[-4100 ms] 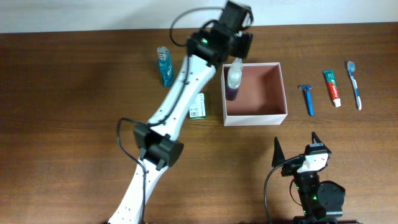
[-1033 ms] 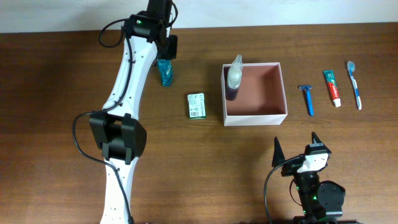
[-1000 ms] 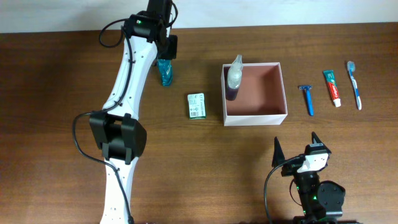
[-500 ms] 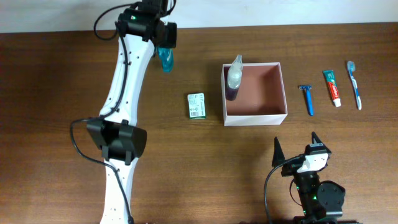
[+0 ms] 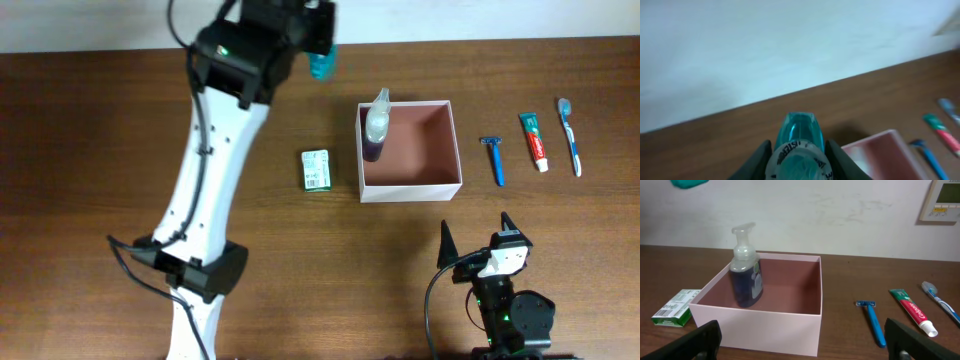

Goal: Pack container
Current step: 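Grasp the blue Listerine bottle cap with the left gripper, then carry the mouthwash over the box and lower it beside the soap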

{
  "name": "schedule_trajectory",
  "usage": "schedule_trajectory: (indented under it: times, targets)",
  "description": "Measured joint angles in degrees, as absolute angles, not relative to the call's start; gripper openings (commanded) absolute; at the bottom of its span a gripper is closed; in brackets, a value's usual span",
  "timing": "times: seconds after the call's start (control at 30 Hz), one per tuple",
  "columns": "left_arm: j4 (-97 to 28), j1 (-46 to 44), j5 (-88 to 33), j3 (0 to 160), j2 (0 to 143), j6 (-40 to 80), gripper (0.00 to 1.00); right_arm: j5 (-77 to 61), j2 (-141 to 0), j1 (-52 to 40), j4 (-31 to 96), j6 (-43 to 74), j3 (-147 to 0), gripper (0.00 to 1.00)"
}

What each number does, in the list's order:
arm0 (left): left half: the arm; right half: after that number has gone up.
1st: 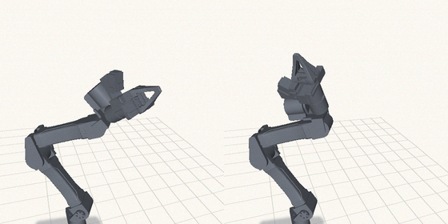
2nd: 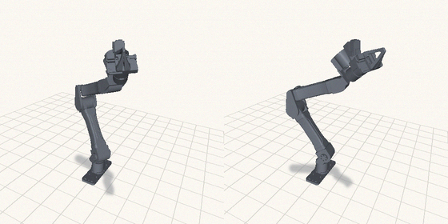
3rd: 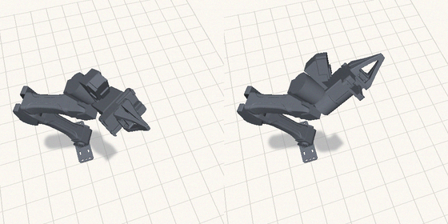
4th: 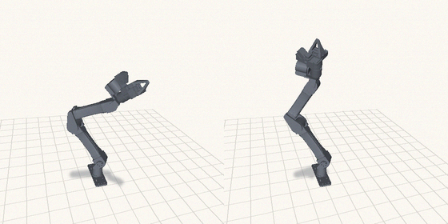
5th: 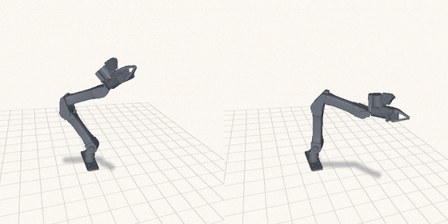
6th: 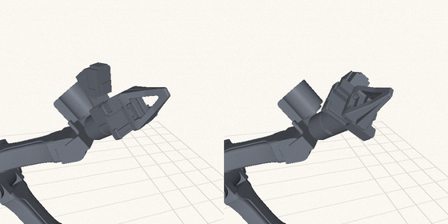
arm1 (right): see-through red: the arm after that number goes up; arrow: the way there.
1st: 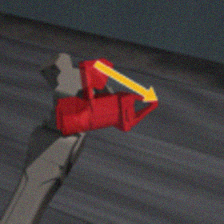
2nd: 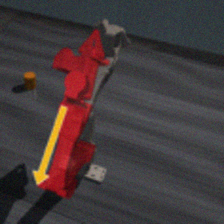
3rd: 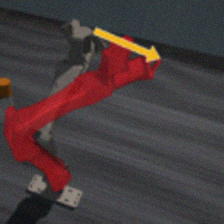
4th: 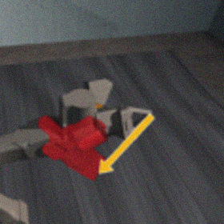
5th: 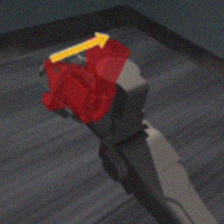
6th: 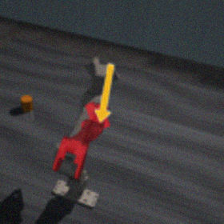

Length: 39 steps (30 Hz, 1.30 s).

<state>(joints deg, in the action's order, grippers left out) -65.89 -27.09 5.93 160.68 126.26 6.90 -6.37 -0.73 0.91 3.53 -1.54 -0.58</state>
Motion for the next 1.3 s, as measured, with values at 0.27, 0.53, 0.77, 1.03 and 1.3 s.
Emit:
schedule_trajectory:
  times: [0.27,0.53,0.77,1.03,1.3]
  targets:
    - [-60.93,-35.86,5.74,160.64,126.21,6.9,0.25,-6.37,-0.73,0.91,3.53,-1.54,-0.58,0.99]
    - [-59.02,-41.52,5.37,160.62,126.26,6.9,0.25,-6.37,-0.73,0.91,3.53,-1.54,-0.58,0.99]
    - [-56.53,-43.18,5.32,160.64,129.73,6.9,0.25,-6.37,-0.73,0.91,3.53,-1.54,-0.58,0.99]
    - [-53.98,-43.29,5.34,160.55,139.48,6.9,0.26,-6.37,-0.73,0.91,3.53,-1.56,-0.58,0.99]
    - [-53.74,-43.29,5.34,160.33,144.18,6.9,0.26,-6.37,-0.73,0.91,3.53,-1.52,-0.58,0.99]
